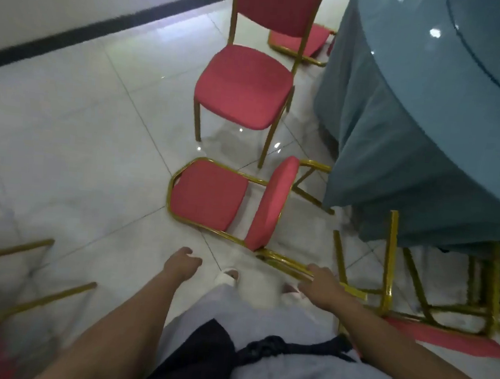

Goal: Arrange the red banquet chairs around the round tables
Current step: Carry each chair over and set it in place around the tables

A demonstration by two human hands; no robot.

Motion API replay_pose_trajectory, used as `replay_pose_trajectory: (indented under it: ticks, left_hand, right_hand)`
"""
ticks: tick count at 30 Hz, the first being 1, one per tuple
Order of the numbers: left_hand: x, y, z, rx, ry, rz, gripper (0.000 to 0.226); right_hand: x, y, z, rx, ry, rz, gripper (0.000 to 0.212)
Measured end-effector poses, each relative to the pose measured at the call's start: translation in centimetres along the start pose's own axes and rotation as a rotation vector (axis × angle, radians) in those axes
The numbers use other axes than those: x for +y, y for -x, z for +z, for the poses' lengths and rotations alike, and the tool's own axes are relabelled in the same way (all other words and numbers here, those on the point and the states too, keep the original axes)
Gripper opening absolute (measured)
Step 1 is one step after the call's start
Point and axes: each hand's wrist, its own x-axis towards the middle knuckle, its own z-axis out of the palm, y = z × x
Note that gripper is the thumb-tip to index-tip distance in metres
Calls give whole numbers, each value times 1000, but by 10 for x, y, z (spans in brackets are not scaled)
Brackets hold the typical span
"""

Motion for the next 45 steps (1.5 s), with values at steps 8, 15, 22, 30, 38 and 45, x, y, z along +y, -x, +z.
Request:
replay_pose_trajectory:
  ticks: [8, 15, 22, 30, 38, 45]
  left_hand:
    - [-38, 41, 72, 89, 163, -225, 49]
    - [-17, 9, 161, 5, 296, -290, 48]
    - [38, -110, 206, -74, 738, -333, 53]
    - [78, -223, 241, -288, 1493, -610, 88]
    - [59, -268, 251, -582, 1644, -693, 75]
    - [50, -255, 219, -322, 1821, -700, 74]
  right_hand:
    - [29, -54, -44, -29, -10, -136, 55]
    - [41, -140, -65, 8, 440, -150, 84]
    - [-30, -251, -70, 203, 488, -501, 90]
    - [-84, -343, -44, -84, -918, 294, 101]
    - [-89, -367, -8, -13, -1175, 184, 57]
    - [-134, -348, 5, 72, -1180, 147, 42]
